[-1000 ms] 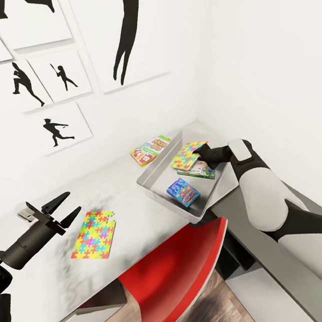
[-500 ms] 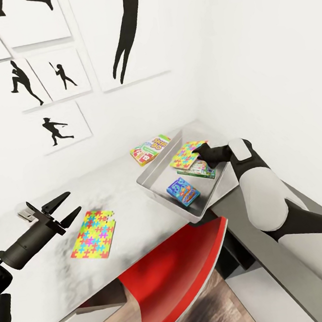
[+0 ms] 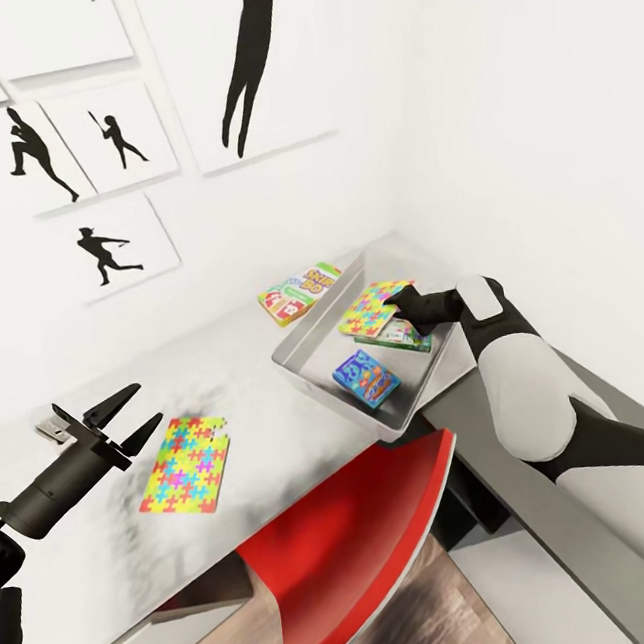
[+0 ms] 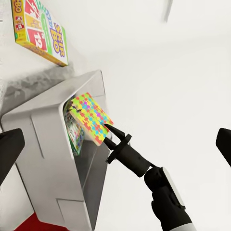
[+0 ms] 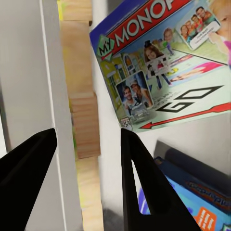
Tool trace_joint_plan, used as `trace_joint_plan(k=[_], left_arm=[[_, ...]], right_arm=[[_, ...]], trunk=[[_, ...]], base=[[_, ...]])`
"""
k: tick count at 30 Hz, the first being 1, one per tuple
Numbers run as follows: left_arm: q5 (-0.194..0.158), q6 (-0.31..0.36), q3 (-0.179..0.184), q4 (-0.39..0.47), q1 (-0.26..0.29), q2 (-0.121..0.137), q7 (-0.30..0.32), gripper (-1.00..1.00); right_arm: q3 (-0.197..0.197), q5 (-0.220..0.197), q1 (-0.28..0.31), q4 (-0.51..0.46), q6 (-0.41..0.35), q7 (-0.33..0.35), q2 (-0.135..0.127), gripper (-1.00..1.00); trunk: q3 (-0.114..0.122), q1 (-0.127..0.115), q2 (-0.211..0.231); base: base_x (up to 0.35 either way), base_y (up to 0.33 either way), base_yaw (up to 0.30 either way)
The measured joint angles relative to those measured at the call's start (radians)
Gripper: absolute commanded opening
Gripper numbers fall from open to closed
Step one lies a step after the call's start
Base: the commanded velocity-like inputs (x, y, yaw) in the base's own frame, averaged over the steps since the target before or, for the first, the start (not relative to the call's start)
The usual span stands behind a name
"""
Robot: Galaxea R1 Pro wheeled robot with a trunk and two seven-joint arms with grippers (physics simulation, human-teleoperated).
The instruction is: Put all the toys in the child's room - the three board games (two on the bed and one on the table), the two jigsaw puzzles on the table, and the tennis ball on the table - inside the toy box on the table in the child's room.
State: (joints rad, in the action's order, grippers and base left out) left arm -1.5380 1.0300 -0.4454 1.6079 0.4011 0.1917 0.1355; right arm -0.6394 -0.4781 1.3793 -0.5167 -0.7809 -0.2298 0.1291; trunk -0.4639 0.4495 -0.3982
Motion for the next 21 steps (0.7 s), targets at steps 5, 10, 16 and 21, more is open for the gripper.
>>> trace_joint_plan(k=[5, 10, 16, 21], left_arm=[[0.0, 0.0, 0.0, 0.0, 0.0, 0.0, 0.0, 1.0], [0.0, 0.0, 0.0, 0.0, 0.0, 0.0, 0.0, 1.0], [0.0, 0.0, 0.0, 0.0, 0.0, 0.0, 0.0, 1.0], [0.0, 0.0, 0.0, 0.0, 0.0, 0.0, 0.0, 1.0]], right_arm=[[0.0, 0.0, 0.0, 0.0, 0.001, 0.0, 0.0, -1.0], [0.0, 0.0, 0.0, 0.0, 0.002, 0.0, 0.001, -1.0], [0.0, 0.0, 0.0, -0.001, 0.003, 0.001, 0.002, -1.0], [0.0, 0.0, 0.0, -0.001, 0.004, 0.001, 0.003, -1.0]], trunk=[[-0.008, 0.0, 0.0], [-0.016, 0.0, 0.0], [-0.024, 0.0, 0.0], [-0.027, 0.0, 0.0]], base=[[0.0, 0.0, 0.0], [0.0, 0.0, 0.0], [0.0, 0.0, 0.0], [0.0, 0.0, 0.0]])
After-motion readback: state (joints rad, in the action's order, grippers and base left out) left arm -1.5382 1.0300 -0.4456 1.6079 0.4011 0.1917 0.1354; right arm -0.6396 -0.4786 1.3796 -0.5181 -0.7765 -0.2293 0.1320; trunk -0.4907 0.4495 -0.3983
